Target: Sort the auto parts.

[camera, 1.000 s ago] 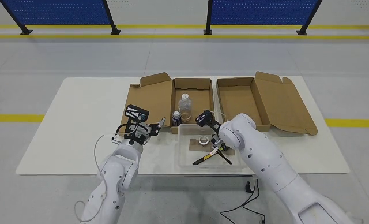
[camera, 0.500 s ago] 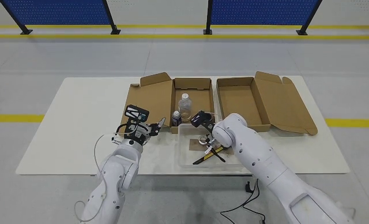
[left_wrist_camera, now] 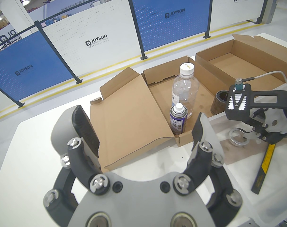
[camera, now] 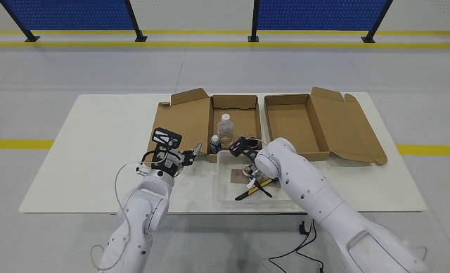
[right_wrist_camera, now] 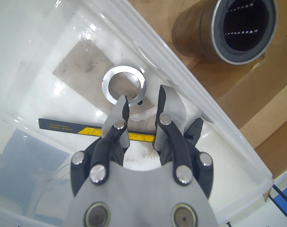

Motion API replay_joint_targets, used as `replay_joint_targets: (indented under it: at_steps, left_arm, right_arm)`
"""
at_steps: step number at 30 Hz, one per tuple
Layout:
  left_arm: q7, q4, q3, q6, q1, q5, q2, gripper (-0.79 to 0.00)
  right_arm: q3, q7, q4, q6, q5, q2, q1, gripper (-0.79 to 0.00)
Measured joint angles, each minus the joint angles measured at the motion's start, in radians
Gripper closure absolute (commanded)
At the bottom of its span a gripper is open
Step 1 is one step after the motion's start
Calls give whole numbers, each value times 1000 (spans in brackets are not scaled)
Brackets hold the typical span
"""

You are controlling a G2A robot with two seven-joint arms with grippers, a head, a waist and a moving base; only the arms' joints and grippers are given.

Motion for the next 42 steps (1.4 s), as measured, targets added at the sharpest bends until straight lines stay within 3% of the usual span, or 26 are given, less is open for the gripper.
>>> replay_joint_targets:
  at_steps: [27, 38, 42]
  left_arm:
    - [0, 0, 0, 0, 0, 0, 0, -785]
    - [0, 0, 0, 0, 0, 0, 0, -785]
    - [0, 0, 0, 0, 0, 0, 0, -785]
  right_arm:
    - [65, 66, -56, -22, -35, 12, -38, -305]
    - [43, 43, 15, -46, -15, -12, -17, -197]
    - [37, 43, 39, -57, -4, -20, -8, -191]
